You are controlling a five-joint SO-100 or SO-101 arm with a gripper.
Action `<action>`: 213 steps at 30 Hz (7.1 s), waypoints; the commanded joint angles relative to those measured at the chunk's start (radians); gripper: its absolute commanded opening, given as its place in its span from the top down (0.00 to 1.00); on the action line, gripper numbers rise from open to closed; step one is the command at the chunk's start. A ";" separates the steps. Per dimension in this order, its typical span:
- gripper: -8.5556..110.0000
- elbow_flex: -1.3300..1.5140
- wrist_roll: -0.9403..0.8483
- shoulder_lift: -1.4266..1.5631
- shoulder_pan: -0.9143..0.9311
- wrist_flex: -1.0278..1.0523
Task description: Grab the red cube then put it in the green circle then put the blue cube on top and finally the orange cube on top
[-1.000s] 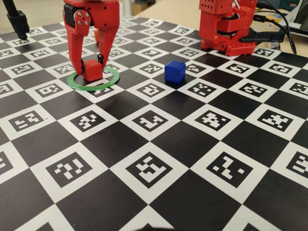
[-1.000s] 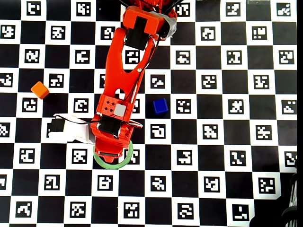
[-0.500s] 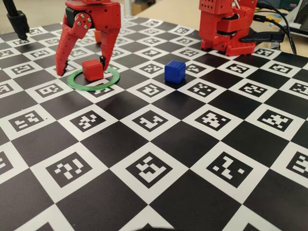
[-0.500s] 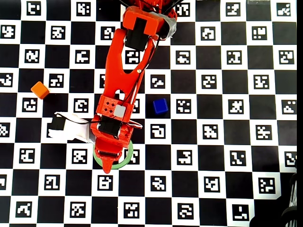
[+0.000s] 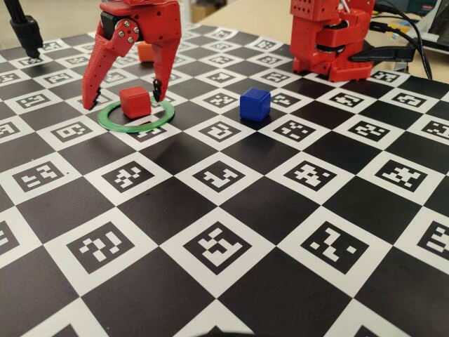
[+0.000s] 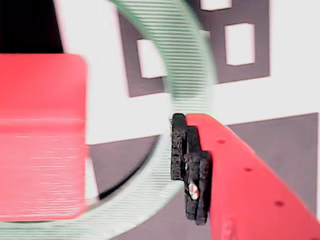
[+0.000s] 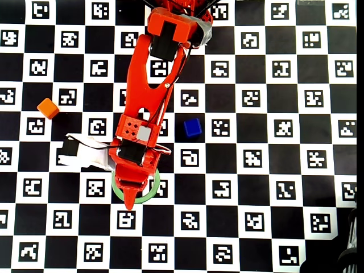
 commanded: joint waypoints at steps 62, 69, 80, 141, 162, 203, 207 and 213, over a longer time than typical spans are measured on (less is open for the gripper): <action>0.48 0.509 0.135 0.818 -0.420 0.224; 0.48 0.612 0.129 0.819 -0.411 0.126; 0.48 0.790 0.083 0.821 -0.385 -0.061; 0.80 0.925 0.169 0.675 -0.408 -0.331; 0.82 0.785 0.118 0.699 -0.437 -0.135; 0.83 -0.468 -0.043 0.193 -0.058 0.457; 0.83 -0.502 -0.040 0.140 -0.031 0.434; 0.83 -0.502 -0.032 0.086 -0.003 0.367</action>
